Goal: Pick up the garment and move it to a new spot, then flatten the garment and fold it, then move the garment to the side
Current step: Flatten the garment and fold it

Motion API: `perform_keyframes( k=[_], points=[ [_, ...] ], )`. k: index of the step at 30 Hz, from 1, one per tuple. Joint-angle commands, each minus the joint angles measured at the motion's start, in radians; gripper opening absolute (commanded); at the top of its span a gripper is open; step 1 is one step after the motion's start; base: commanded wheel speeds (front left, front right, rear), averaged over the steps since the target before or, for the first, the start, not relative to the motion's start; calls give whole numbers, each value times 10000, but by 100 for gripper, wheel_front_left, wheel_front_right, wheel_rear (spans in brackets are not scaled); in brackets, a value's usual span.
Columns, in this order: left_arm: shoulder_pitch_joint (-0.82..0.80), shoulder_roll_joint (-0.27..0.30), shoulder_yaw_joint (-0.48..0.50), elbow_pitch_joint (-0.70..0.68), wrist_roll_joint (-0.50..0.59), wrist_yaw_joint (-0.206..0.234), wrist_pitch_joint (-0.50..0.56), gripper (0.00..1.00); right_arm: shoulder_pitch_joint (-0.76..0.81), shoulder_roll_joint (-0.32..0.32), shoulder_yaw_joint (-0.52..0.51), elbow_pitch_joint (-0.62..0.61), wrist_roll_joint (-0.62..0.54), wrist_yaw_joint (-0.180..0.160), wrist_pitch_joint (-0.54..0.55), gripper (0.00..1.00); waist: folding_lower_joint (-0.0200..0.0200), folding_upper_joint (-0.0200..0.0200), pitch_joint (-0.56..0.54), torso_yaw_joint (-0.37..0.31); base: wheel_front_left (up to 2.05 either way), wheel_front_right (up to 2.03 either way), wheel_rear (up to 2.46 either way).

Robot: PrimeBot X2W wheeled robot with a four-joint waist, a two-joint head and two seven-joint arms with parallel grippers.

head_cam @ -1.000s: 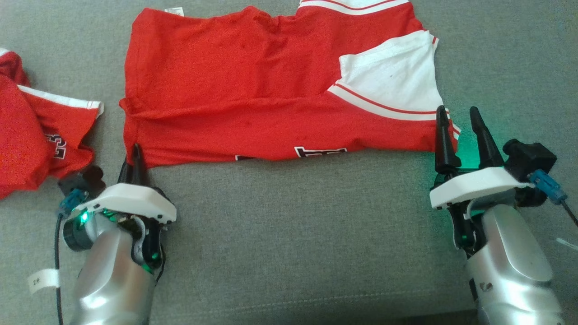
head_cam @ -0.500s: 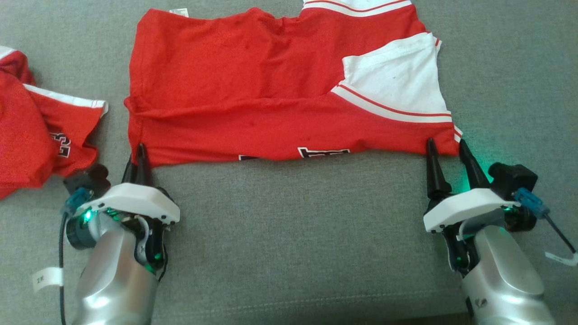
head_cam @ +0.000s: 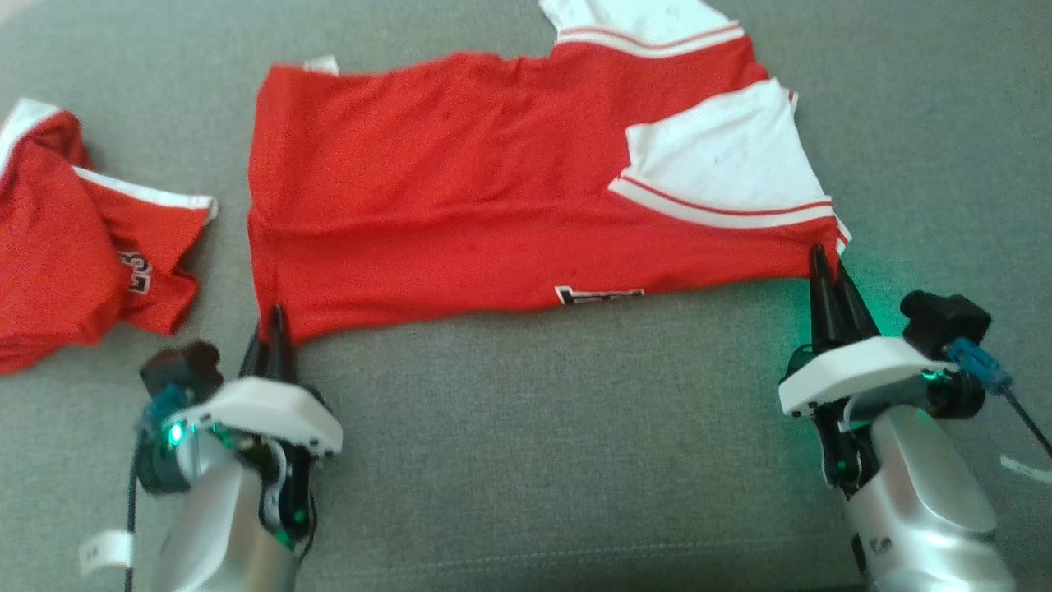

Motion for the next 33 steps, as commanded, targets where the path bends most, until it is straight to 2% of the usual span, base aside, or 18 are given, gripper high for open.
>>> perform_keyframes(
  k=[1, 9, 16, 17, 18, 19, 24, 28, 31, 33],
  points=[
    [139, 179, 275, -241, 34, 90, -49, 0, 204, 59, 183, -266, 119, 63, -102, 0, 0, 0, -344, 76, 0, 0, 0],
    [1455, 179, -41, -309, -339, 330, -49, 0, 1582, 59, 139, -292, 755, 63, 42, 0, 0, 0, -1449, 270, 0, 0, 0],
    [2206, 179, -193, -617, -512, 557, -49, 0, 2605, 59, 181, -833, 862, 63, 291, 0, 0, 0, -1487, 312, 0, 0, 0],
    [2209, 179, -245, -686, -430, 588, -49, 20, 2666, 59, 148, -951, 879, 63, 317, 0, 0, 0, -1417, 329, 0, 0, 0],
    [2163, 179, -289, -801, -289, 617, -49, 65, 2696, 59, 107, -1057, 820, 63, 346, 33, 0, 0, -1346, 349, 0, 0, 0],
    [2098, 179, -307, -902, -251, 641, -49, 100, 2690, 59, 32, -1162, 753, 63, 363, 100, 0, 0, -1275, 373, 0, 0, 0],
    [1314, 187, -406, -1376, 351, 660, -49, 100, 2230, 59, -463, -1847, 207, 63, 377, 100, 0, 0, -911, 483, 0, 0, 0],
    [272, 429, -488, -1191, 709, 641, 0, 100, 1624, 59, -631, -2335, -208, 63, 644, 100, 0, 0, -719, 520, 0, 0, 0],
    [-644, 749, -551, -915, 749, 465, 646, 100, 1138, 59, -567, -2606, -375, 63, 885, 100, 0, 0, -592, 532, 0, 0, 0],
    [-1283, 1021, -651, -669, 731, 177, 1362, 100, 819, 59, -517, -2754, -425, 63, 1039, 100, 0, 0, -465, 530, 0, 0, 0]
  ],
)
